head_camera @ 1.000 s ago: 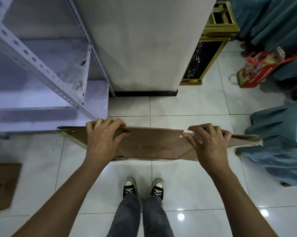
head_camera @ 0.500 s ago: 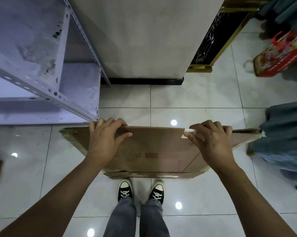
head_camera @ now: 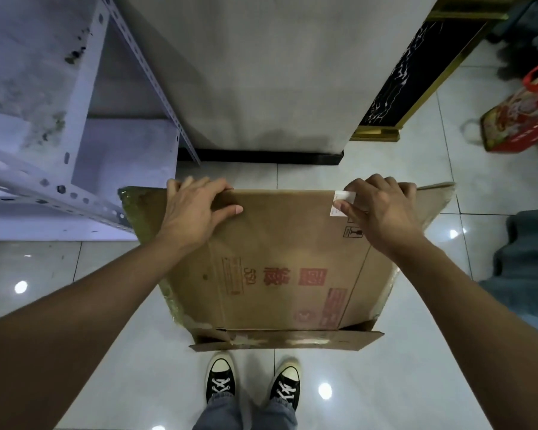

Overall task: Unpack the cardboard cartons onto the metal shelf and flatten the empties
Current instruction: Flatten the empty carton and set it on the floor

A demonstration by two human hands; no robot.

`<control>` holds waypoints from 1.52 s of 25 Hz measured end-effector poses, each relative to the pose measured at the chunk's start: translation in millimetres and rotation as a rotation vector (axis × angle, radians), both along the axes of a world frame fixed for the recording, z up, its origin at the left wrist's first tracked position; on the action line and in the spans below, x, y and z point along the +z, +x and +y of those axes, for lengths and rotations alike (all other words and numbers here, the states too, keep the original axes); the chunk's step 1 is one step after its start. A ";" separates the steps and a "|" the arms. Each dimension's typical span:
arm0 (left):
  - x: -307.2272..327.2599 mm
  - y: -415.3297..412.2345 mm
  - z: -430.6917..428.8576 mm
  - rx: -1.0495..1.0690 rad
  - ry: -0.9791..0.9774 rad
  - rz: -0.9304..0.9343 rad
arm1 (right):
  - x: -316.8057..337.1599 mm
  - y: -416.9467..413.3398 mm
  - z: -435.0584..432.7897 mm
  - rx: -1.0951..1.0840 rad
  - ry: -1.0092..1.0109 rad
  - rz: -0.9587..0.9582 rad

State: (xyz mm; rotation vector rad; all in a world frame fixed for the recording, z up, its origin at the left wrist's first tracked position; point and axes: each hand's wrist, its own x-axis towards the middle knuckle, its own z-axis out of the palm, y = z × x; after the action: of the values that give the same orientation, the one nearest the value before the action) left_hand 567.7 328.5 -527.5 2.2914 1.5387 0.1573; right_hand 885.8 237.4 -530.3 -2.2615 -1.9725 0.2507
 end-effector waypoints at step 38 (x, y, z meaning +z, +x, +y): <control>241.7 12.1 -174.5 0.101 -0.135 -0.190 | 224.9 -126.0 -127.6 -0.196 0.051 0.494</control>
State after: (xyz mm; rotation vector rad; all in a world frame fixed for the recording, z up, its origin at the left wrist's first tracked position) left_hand 579.8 153.9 -285.7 2.0331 1.5193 0.2805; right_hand 759.8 109.8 -305.4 -2.0816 -1.4822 0.6539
